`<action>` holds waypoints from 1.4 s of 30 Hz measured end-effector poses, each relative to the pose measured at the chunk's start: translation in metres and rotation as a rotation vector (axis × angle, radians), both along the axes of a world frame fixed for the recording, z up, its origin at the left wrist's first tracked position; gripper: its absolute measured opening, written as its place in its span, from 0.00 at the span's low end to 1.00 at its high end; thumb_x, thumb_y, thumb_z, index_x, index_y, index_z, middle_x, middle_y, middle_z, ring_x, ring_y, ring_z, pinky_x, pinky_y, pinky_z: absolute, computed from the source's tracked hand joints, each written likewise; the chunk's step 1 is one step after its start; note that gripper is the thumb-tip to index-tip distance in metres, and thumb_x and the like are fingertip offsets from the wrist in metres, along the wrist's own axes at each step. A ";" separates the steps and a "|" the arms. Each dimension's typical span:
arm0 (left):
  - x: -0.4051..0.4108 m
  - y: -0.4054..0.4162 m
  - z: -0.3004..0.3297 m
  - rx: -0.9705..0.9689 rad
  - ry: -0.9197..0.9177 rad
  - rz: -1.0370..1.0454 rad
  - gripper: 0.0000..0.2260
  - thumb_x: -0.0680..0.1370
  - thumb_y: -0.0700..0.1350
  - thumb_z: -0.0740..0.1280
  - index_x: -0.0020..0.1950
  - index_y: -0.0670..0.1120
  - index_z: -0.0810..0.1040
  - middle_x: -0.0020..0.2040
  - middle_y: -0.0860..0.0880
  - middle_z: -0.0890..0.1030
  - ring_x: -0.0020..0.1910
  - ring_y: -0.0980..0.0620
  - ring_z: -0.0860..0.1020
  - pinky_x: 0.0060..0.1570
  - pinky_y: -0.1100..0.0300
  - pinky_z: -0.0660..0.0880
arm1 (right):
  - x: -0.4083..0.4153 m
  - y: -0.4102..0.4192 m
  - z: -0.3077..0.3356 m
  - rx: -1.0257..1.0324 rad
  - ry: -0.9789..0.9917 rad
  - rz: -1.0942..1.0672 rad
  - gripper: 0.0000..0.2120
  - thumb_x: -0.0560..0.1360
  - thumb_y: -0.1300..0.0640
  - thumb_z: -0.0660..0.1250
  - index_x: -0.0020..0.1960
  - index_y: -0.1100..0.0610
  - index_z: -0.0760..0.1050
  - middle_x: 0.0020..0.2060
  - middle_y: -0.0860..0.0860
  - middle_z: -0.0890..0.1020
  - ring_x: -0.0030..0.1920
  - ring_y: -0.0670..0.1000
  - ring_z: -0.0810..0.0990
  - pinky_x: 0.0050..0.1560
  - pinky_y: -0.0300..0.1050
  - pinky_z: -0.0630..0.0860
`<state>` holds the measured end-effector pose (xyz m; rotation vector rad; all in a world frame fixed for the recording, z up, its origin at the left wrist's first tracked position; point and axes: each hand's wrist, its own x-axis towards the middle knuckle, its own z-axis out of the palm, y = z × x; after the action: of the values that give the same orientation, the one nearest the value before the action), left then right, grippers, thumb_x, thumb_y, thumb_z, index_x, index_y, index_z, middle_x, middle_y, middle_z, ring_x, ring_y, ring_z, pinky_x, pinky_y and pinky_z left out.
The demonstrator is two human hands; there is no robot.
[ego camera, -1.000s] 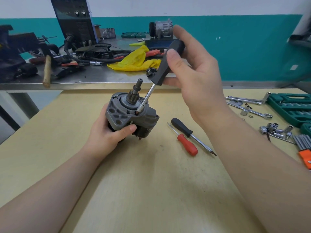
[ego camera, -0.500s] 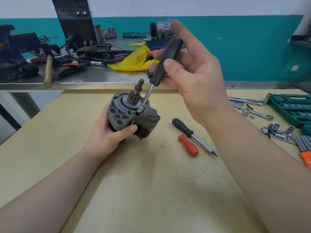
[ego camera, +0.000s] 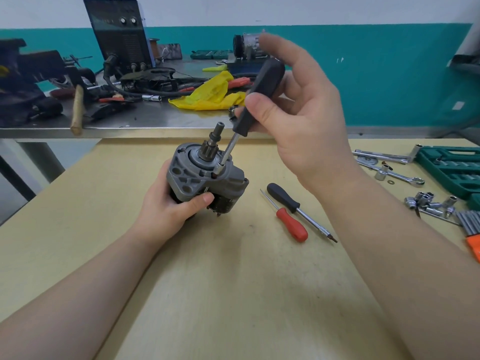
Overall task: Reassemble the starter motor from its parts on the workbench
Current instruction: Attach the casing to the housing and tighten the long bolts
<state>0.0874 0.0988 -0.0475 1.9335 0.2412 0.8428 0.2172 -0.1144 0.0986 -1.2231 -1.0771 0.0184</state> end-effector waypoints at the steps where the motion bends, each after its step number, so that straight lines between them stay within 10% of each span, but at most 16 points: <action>1: 0.000 0.000 0.000 0.000 0.004 -0.002 0.37 0.69 0.59 0.80 0.75 0.48 0.76 0.68 0.53 0.83 0.68 0.56 0.80 0.61 0.70 0.75 | 0.000 0.000 0.000 0.001 -0.019 -0.054 0.26 0.80 0.65 0.71 0.76 0.53 0.72 0.50 0.61 0.81 0.50 0.57 0.86 0.51 0.51 0.87; 9: 0.001 0.002 -0.002 -0.010 0.012 -0.002 0.37 0.69 0.59 0.80 0.75 0.48 0.76 0.68 0.52 0.83 0.67 0.55 0.81 0.60 0.68 0.76 | 0.004 0.000 0.001 -0.034 0.060 0.071 0.29 0.84 0.70 0.63 0.82 0.53 0.64 0.65 0.57 0.80 0.59 0.55 0.85 0.57 0.53 0.86; 19: -0.001 -0.002 -0.001 -0.011 0.020 -0.008 0.38 0.70 0.59 0.80 0.74 0.42 0.76 0.65 0.51 0.84 0.64 0.55 0.82 0.60 0.65 0.77 | 0.001 0.000 0.004 -0.040 0.055 -0.123 0.20 0.77 0.63 0.77 0.66 0.53 0.77 0.50 0.60 0.82 0.47 0.57 0.88 0.40 0.51 0.88; 29: 0.001 0.000 0.003 0.005 0.018 -0.005 0.37 0.70 0.59 0.79 0.75 0.46 0.76 0.68 0.53 0.83 0.67 0.55 0.81 0.60 0.70 0.75 | 0.004 0.003 0.002 0.011 -0.022 0.101 0.23 0.83 0.69 0.63 0.77 0.61 0.67 0.64 0.60 0.81 0.60 0.55 0.86 0.60 0.56 0.84; 42: -0.001 -0.007 0.005 -0.032 0.003 -0.010 0.36 0.70 0.57 0.80 0.75 0.45 0.76 0.68 0.52 0.83 0.67 0.54 0.81 0.61 0.67 0.77 | 0.003 0.006 -0.001 0.076 -0.005 0.071 0.17 0.80 0.66 0.72 0.63 0.55 0.71 0.50 0.65 0.80 0.48 0.62 0.88 0.50 0.57 0.87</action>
<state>0.0865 0.0919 -0.0429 1.9051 0.2453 0.8252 0.2206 -0.1086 0.0975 -1.1169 -1.1157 0.0295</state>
